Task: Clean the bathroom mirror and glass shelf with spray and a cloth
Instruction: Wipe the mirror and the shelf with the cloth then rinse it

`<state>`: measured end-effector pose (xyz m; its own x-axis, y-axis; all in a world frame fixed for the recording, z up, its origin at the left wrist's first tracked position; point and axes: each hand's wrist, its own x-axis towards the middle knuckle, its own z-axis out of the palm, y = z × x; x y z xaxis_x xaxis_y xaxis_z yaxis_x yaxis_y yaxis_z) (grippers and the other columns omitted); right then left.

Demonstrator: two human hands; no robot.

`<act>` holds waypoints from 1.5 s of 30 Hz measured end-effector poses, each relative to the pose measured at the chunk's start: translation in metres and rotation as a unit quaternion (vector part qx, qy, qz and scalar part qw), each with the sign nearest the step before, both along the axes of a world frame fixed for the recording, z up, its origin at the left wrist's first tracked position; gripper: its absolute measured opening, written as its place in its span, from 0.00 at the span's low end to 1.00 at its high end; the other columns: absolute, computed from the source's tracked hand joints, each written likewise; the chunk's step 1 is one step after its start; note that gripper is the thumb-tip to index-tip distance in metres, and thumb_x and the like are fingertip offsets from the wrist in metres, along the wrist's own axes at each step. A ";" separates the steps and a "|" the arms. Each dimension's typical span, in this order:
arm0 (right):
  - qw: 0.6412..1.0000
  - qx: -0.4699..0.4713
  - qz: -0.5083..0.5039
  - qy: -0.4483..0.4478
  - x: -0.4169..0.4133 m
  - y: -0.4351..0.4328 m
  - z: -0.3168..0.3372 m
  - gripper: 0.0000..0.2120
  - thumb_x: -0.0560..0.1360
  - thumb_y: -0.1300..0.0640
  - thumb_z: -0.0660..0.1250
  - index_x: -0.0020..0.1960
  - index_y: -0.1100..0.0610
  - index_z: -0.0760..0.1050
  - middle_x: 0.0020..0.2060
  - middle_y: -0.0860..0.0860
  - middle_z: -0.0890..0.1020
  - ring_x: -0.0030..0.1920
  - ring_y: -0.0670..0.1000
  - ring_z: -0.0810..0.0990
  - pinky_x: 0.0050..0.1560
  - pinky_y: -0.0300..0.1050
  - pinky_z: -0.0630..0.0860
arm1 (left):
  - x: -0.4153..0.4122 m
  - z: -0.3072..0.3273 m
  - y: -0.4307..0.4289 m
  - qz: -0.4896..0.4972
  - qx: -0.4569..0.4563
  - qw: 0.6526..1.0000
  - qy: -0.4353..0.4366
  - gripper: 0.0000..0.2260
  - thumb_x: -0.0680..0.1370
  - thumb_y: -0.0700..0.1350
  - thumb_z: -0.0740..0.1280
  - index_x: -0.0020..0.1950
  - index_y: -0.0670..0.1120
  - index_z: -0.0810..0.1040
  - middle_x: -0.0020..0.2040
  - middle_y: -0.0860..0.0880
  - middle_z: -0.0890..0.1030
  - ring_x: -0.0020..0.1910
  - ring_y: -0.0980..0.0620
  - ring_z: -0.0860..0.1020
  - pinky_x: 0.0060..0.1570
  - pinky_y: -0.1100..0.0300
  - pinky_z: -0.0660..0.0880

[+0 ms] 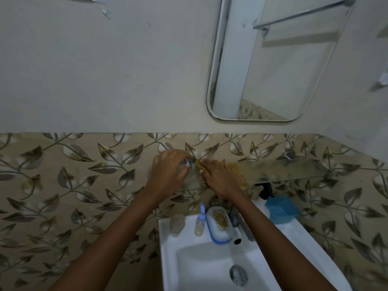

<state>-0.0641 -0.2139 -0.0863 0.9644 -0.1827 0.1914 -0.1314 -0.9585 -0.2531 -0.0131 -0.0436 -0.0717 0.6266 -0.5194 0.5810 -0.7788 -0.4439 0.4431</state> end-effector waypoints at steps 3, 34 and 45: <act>1.000 0.017 -0.006 0.022 -0.006 -0.015 0.002 0.22 0.82 0.50 0.49 0.74 0.51 0.59 0.75 0.51 0.60 0.75 0.52 0.56 0.74 0.53 0.47 | 0.010 -0.015 -0.006 0.035 0.041 0.998 -0.027 0.18 0.74 0.52 0.54 0.59 0.51 0.75 0.60 0.51 0.77 0.65 0.47 0.68 0.62 0.52 0.56; 0.982 0.100 -0.154 -0.032 -0.055 -0.148 0.011 0.20 0.81 0.48 0.52 0.70 0.49 0.66 0.71 0.53 0.68 0.71 0.56 0.66 0.68 0.52 0.63 | 0.020 -0.030 -0.008 0.044 0.056 0.996 -0.047 0.24 0.73 0.60 0.48 0.62 0.52 0.72 0.64 0.50 0.75 0.70 0.46 0.63 0.67 0.44 0.53; 0.957 0.026 -0.274 -0.093 -0.076 -0.184 -0.010 0.19 0.81 0.52 0.50 0.70 0.53 0.67 0.70 0.56 0.71 0.71 0.56 0.66 0.73 0.54 0.52 | 0.019 -0.030 -0.007 0.036 0.045 0.998 -0.037 0.24 0.73 0.61 0.49 0.62 0.53 0.72 0.64 0.51 0.75 0.70 0.47 0.62 0.67 0.45 0.52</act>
<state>-0.1396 -0.3975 -0.0966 0.6707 -0.6658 0.3269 -0.5591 -0.7434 -0.3671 0.0057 -0.0506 -0.1017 0.6212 -0.5266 0.5804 -0.7727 -0.5350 0.3416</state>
